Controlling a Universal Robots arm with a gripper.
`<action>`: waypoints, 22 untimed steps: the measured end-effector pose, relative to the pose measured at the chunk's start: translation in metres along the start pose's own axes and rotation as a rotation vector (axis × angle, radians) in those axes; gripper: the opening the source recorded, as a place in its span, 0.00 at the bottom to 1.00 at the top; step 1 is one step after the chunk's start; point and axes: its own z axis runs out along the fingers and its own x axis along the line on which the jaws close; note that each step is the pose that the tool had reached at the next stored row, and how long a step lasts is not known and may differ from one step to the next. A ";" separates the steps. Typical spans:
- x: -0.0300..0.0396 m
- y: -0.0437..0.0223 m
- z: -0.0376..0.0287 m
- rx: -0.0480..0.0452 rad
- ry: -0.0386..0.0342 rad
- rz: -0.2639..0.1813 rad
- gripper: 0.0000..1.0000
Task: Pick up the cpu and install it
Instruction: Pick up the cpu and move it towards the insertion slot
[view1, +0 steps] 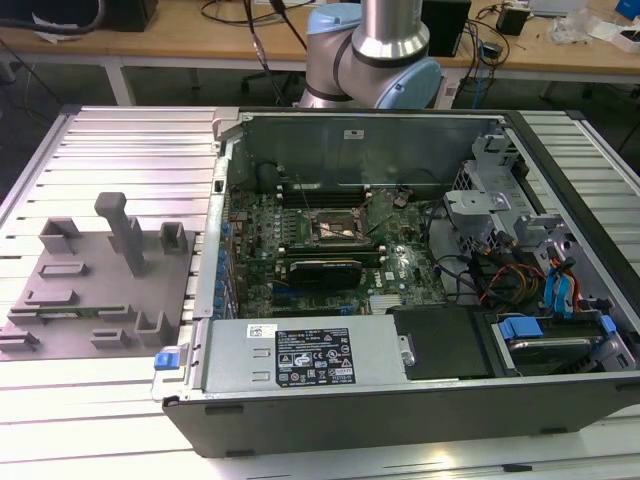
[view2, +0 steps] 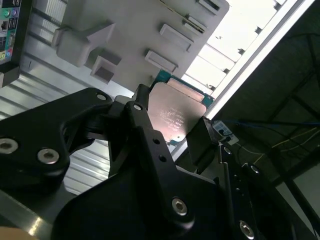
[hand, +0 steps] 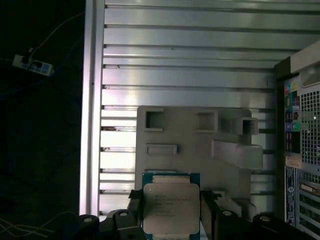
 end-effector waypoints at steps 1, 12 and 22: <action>-0.0001 0.0001 -0.0021 0.0000 -0.0002 0.000 0.55; -0.0079 0.0008 -0.0161 0.0000 -0.0025 0.000 0.55; -0.0232 0.0007 -0.0196 0.0001 -0.0024 0.000 0.55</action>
